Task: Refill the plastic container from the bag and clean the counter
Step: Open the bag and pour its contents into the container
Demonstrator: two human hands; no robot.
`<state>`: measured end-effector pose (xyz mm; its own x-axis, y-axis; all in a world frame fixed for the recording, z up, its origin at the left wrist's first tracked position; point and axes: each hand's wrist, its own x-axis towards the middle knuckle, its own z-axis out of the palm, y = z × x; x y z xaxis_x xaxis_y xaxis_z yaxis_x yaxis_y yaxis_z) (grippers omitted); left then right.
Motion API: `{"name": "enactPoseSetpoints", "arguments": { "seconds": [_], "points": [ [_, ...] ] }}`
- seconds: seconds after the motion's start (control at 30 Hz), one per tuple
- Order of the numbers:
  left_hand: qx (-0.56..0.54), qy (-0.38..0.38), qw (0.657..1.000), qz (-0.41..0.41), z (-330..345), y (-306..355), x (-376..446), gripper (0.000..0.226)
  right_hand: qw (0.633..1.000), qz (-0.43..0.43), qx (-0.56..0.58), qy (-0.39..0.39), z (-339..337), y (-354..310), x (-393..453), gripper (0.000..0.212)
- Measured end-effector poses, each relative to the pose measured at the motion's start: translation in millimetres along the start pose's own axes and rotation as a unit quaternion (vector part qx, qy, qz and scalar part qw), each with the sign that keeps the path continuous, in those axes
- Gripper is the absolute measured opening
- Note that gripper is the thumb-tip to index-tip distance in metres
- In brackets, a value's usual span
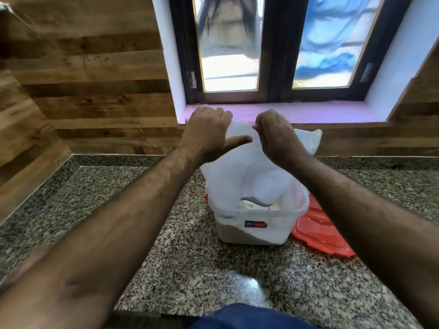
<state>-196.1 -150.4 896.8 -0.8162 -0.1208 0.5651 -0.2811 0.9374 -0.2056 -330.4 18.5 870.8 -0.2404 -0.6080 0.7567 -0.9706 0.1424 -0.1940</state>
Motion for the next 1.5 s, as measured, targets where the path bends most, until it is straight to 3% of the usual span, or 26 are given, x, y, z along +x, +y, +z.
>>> {"name": "enactPoseSetpoints", "arguments": {
  "seconds": [0.1, 0.17, 0.3, 0.47, 0.6, 0.7, 0.87, 0.97, 1.0, 1.13, 1.27, 1.33, 1.5],
  "points": [
    [0.001, 0.064, 0.997, 0.046, 15.9, -14.0, 0.0, 0.074, 0.999, -0.024, 0.0, -0.035, -3.7, -6.1, 1.4, 0.017],
    [-0.015, 0.093, 0.994, 0.056, 19.7, -19.2, -4.7, 0.066, 0.999, 0.006, 0.022, -0.036, -11.3, -6.0, 1.9, 0.044],
    [-0.031, 0.135, 0.99, 0.026, 27.7, -25.4, -7.6, 0.057, 0.997, 0.014, -0.007, 0.073, -29.6, 4.7, -2.3, 0.081],
    [-0.04, 0.174, 0.983, 0.031, 21.2, -29.5, 0.2, 0.055, 0.999, -0.016, -0.044, -0.012, -34.2, 23.4, -28.2, 0.092],
    [-0.051, 0.172, 0.982, 0.051, 20.5, -25.8, 3.3, 0.056, 0.996, -0.013, -0.067, 0.057, -41.3, 30.3, -28.3, 0.099],
    [-0.05, 0.178, 0.981, 0.062, 20.0, -23.7, 5.5, 0.057, 0.996, -0.001, -0.067, -0.053, -38.5, 27.1, -26.8, 0.099],
    [-0.046, 0.185, 0.979, 0.075, 20.6, -24.4, 6.7, 0.059, 0.991, -0.04, -0.122, 0.037, -32.2, 34.3, -30.6, 0.095],
    [-0.051, 0.178, 0.98, 0.07, 20.2, -27.4, 6.5, 0.058, 0.989, -0.036, -0.122, -0.076, -27.2, 32.5, -34.5, 0.093],
    [-0.045, 0.175, 0.981, 0.074, 20.2, -27.7, 6.1, 0.058, 0.987, -0.026, -0.134, -0.08, -24.8, 32.5, -36.0, 0.092],
    [-0.061, 0.189, 0.979, 0.048, 19.5, -32.3, -0.3, 0.06, 0.984, 0.054, -0.164, 0.042, -21.0, 35.2, -41.2, 0.092],
    [-0.111, 0.227, 0.967, 0.002, 9.5, -41.0, -10.4, 0.052, 0.97, 0.202, -0.023, 0.135, -11.7, 30.5, -53.6, 0.094],
    [-0.143, 0.253, 0.957, -0.015, 1.1, -44.2, -15.7, 0.047, 0.951, 0.277, 0.061, 0.124, -5.5, 30.6, -57.3, 0.09],
    [-0.19, 0.261, 0.941, -0.099, -0.8, -63.6, -32.3, 0.063, 0.93, 0.293, 0.21, 0.066, 5.0, 44.9, -58.2, 0.043]
  ]
}}
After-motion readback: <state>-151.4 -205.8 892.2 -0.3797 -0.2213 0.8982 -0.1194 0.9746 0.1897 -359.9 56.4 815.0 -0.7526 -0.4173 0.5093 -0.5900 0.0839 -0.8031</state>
